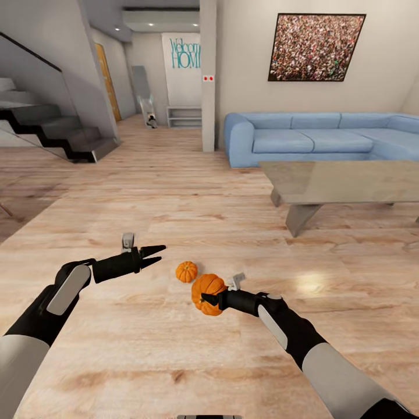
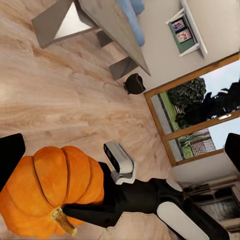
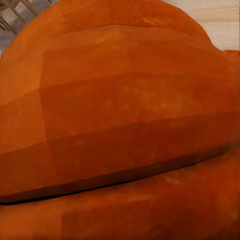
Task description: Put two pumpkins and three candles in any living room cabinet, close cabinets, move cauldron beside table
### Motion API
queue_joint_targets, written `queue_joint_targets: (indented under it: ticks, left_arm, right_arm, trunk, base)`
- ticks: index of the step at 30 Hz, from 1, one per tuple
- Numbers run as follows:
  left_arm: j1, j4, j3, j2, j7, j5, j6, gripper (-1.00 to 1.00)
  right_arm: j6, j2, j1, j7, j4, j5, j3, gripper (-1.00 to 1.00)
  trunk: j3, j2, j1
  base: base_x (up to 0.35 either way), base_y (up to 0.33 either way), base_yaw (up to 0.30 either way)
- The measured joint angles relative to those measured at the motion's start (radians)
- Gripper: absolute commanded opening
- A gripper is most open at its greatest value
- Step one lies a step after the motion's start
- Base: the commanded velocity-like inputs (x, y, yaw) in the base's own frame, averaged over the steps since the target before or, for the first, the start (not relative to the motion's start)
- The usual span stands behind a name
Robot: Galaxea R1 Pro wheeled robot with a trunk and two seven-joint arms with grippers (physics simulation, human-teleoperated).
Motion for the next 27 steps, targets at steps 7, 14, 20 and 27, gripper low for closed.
queue_joint_targets:
  ticks: [7,14,20,27]
  left_arm:
    - [0.000,0.003,0.000,0.001,0.001,-0.002,-0.003,1.00]
    - [0.000,0.003,0.000,0.001,0.002,-0.003,-0.003,1.00]
    - [0.000,0.003,0.000,0.003,0.002,-0.003,-0.003,1.00]
    - [0.000,0.003,0.000,0.003,0.002,-0.003,-0.003,1.00]
  right_arm:
    - [-0.001,0.000,0.000,-0.005,0.000,0.000,-0.001,-1.00]
    - [-0.004,-0.001,0.000,-0.004,0.002,-0.001,-0.001,-1.00]
    - [-0.005,-0.001,0.000,-0.003,0.002,-0.002,-0.001,-1.00]
    - [-0.005,-0.001,-0.001,-0.003,0.002,-0.002,-0.001,-1.00]
  trunk:
    - [0.000,0.000,0.000]
    - [0.000,0.000,0.000]
    - [0.000,0.000,0.000]
    - [0.000,0.000,0.000]
  base:
    - [0.219,0.000,0.190]
    - [0.325,0.000,0.013]
    - [0.329,0.000,0.000]
    - [0.329,0.000,0.000]
